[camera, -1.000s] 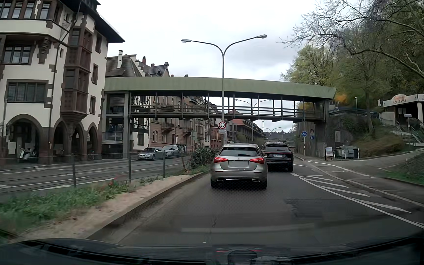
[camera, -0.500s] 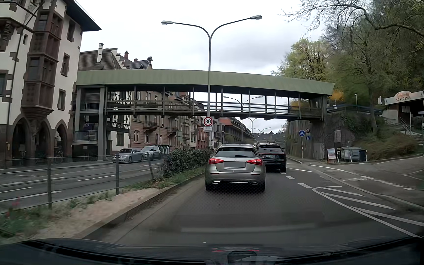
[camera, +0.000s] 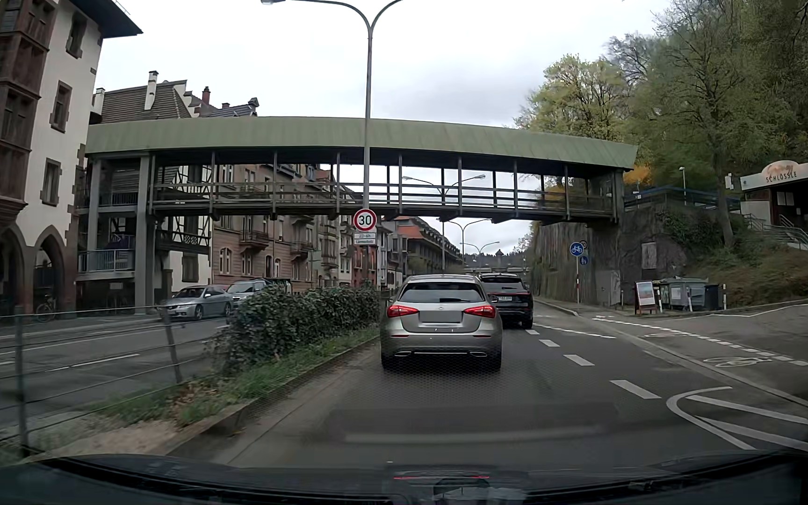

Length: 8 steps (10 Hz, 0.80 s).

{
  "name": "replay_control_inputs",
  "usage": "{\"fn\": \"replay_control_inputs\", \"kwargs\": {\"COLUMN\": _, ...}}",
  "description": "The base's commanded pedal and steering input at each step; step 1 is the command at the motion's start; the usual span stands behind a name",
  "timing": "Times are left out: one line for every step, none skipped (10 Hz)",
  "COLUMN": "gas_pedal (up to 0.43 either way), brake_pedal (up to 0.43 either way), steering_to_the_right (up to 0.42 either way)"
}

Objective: Follow the waypoints while adhering to traffic rules and regulations

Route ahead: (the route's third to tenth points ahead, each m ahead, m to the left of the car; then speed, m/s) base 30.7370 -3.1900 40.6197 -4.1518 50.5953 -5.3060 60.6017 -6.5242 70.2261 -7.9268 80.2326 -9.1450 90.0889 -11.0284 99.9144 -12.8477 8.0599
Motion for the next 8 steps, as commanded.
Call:
{"fn": "replay_control_inputs", "kwargs": {"gas_pedal": 0.110, "brake_pedal": 0.000, "steering_to_the_right": 0.037}}
{"fn": "replay_control_inputs", "kwargs": {"gas_pedal": 0.110, "brake_pedal": 0.000, "steering_to_the_right": 0.036}}
{"fn": "replay_control_inputs", "kwargs": {"gas_pedal": 0.110, "brake_pedal": 0.000, "steering_to_the_right": 0.035}}
{"fn": "replay_control_inputs", "kwargs": {"gas_pedal": 0.118, "brake_pedal": 0.000, "steering_to_the_right": 0.034}}
{"fn": "replay_control_inputs", "kwargs": {"gas_pedal": 0.130, "brake_pedal": 0.000, "steering_to_the_right": 0.034}}
{"fn": "replay_control_inputs", "kwargs": {"gas_pedal": 0.130, "brake_pedal": 0.000, "steering_to_the_right": 0.032}}
{"fn": "replay_control_inputs", "kwargs": {"gas_pedal": 0.130, "brake_pedal": 0.000, "steering_to_the_right": 0.030}}
{"fn": "replay_control_inputs", "kwargs": {"gas_pedal": 0.130, "brake_pedal": 0.000, "steering_to_the_right": 0.031}}
